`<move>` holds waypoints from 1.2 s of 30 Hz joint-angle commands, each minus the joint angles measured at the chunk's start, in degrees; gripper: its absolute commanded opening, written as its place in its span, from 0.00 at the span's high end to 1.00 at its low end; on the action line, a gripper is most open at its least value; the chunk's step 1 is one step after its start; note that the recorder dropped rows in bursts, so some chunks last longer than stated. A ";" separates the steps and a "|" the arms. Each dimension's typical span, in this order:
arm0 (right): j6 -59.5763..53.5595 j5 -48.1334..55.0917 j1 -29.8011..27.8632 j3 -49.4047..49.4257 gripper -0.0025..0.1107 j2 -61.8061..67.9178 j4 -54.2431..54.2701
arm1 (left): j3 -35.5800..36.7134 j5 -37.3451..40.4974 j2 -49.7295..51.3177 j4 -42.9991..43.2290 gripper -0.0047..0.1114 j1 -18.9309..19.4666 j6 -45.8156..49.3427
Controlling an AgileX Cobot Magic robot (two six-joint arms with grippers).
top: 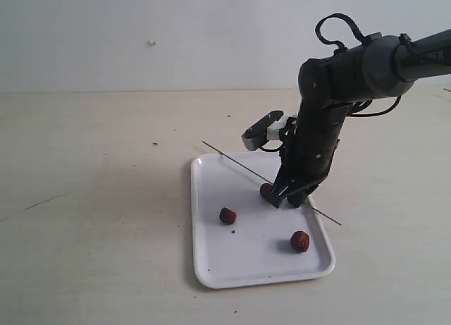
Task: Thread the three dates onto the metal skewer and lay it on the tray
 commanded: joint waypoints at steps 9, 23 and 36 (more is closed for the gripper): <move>7.59 7.32 -0.06 0.25 0.98 -12.94 -1.80 | 0.15 -0.36 -0.38 0.16 0.96 -0.39 -0.38; 11.45 10.82 -0.06 24.74 0.98 -46.49 3.27 | 0.15 -0.36 -0.38 0.16 0.96 -0.39 -0.38; 9.94 11.34 0.09 31.38 0.98 -59.04 5.43 | 0.15 -0.36 -0.38 0.16 0.96 -0.39 -0.38</move>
